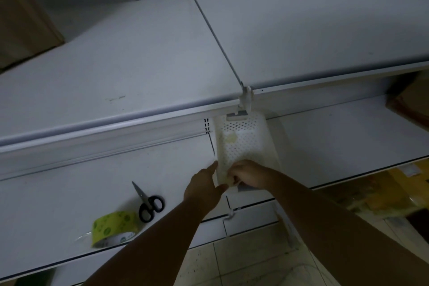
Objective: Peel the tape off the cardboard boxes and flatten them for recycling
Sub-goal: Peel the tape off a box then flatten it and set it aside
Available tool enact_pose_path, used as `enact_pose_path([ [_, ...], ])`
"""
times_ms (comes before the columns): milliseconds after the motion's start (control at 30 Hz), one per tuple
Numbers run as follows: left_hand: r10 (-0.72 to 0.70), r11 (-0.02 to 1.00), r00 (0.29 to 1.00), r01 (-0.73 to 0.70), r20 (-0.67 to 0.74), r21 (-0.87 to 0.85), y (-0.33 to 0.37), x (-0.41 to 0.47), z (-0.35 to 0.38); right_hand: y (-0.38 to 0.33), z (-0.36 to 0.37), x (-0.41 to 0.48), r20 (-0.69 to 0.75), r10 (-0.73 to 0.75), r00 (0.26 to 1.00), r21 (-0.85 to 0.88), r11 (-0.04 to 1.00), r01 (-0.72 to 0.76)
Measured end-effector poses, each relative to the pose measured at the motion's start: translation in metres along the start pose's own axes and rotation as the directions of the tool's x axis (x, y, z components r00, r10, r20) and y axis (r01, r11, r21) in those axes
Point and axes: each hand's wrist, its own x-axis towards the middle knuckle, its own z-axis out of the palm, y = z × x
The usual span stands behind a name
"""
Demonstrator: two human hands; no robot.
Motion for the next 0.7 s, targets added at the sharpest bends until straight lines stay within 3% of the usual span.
enact_pose_path([
  [100, -0.006, 1.000, 1.000, 0.007, -0.014, 0.025, 0.003, 0.001, -0.002, 0.000, -0.004, 0.000, -0.157, 0.029, 0.987, 0.250, 0.968, 0.011],
  [333, -0.021, 0.998, 1.000, 0.021, -0.015, 0.059, 0.003, 0.000, 0.000, 0.009, -0.013, -0.009, -0.242, 0.056, 0.969, 0.073, 0.997, -0.039],
  [433, -0.020, 0.998, 0.999, 0.021, -0.025, 0.055, 0.004, 0.000, -0.001, 0.017, -0.018, -0.015, -0.285, -0.003, 0.959, -0.034, 0.999, -0.006],
  [567, -0.024, 0.995, 1.000, 0.026, -0.020, 0.096, 0.005, 0.001, -0.002, 0.023, -0.025, -0.030, -0.454, -0.109, 0.884, -0.089, 0.993, 0.077],
  [700, -0.034, 0.986, 0.999, 0.034, -0.004, 0.162, 0.009, 0.003, -0.004, 0.031, -0.036, -0.047, -0.498, -0.105, 0.861, -0.154, 0.988, 0.031],
])
